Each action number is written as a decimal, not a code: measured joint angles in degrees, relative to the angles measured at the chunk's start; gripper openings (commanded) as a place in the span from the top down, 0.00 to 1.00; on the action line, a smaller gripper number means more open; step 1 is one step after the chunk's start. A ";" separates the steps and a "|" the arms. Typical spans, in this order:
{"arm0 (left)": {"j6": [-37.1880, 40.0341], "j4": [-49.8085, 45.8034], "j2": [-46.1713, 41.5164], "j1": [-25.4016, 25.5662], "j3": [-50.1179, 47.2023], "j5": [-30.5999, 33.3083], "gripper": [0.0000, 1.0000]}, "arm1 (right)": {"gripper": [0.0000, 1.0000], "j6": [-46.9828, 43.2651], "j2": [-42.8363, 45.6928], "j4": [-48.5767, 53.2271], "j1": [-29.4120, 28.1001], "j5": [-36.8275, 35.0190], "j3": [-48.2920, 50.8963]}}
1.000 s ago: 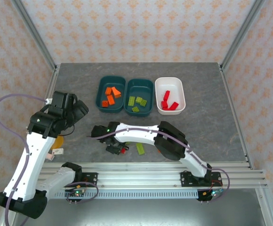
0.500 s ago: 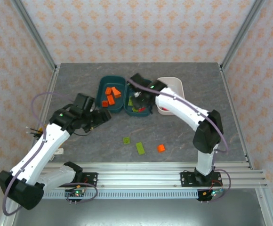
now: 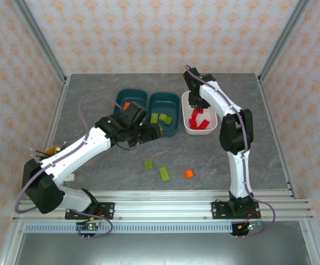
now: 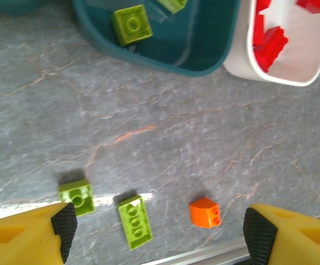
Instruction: Sort the legos into containers by color
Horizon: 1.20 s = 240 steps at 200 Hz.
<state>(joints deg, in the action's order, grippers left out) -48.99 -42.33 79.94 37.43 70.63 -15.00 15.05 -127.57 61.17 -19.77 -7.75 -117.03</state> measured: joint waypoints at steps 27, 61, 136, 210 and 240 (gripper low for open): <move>0.17 0.85 2.43 0.74 1.90 0.02 0.18 | 0.72 0.83 -5.07 1.33 1.79 0.02 -3.23; 0.52 0.87 3.78 0.98 2.03 0.02 0.18 | 0.60 1.09 -8.94 2.05 3.08 0.39 -6.01; 3.61 0.52 6.93 1.99 3.58 -0.13 0.19 | 0.45 0.37 -7.08 2.49 1.70 2.64 -7.69; 16.15 -2.01 20.74 14.19 15.19 -1.09 0.22 | 0.45 6.78 36.30 -0.94 -6.10 4.55 23.50; 17.14 -3.74 26.82 17.94 18.16 -0.87 0.21 | 0.45 12.98 53.83 1.57 -7.67 5.53 38.60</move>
<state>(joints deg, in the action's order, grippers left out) -31.86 -46.06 106.76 55.37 88.79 -15.88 28.03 -73.73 62.74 -27.44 -2.22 -78.43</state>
